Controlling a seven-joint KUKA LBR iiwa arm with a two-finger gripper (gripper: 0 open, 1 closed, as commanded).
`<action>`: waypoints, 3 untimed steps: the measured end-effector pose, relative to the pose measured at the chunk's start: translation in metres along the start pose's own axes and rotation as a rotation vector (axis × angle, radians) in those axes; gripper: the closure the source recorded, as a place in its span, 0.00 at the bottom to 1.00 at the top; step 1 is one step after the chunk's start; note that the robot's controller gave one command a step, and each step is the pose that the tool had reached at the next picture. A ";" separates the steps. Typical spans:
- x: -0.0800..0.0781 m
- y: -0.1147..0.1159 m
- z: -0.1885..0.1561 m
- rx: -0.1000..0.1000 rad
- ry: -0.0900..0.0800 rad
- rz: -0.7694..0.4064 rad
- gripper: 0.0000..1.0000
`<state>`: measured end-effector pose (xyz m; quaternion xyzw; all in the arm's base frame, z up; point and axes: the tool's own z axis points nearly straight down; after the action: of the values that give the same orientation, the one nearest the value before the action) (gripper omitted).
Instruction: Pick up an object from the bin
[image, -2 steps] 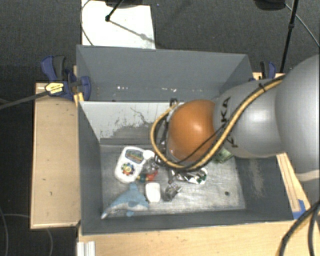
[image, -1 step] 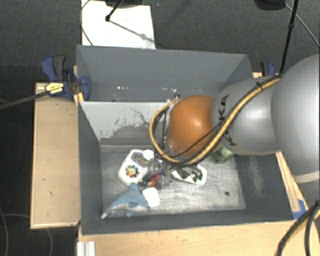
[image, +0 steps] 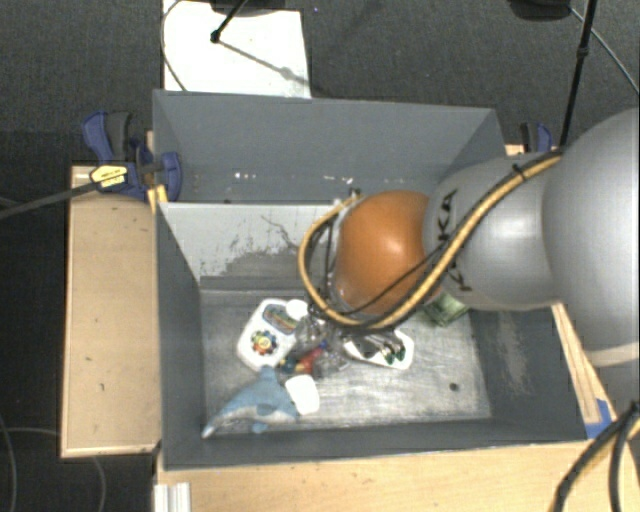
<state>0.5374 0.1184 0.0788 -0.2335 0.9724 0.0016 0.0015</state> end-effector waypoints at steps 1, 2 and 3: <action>0.001 0.000 -0.004 -0.001 0.002 0.000 1.00; 0.002 0.001 -0.022 0.000 0.006 0.001 1.00; 0.000 0.000 -0.036 0.002 -0.001 0.001 1.00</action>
Offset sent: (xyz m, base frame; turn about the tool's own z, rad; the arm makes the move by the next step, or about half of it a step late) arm 0.0000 0.0000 0.0463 0.0000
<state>0.5376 0.1181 0.1150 -0.2329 0.9725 0.0006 0.0022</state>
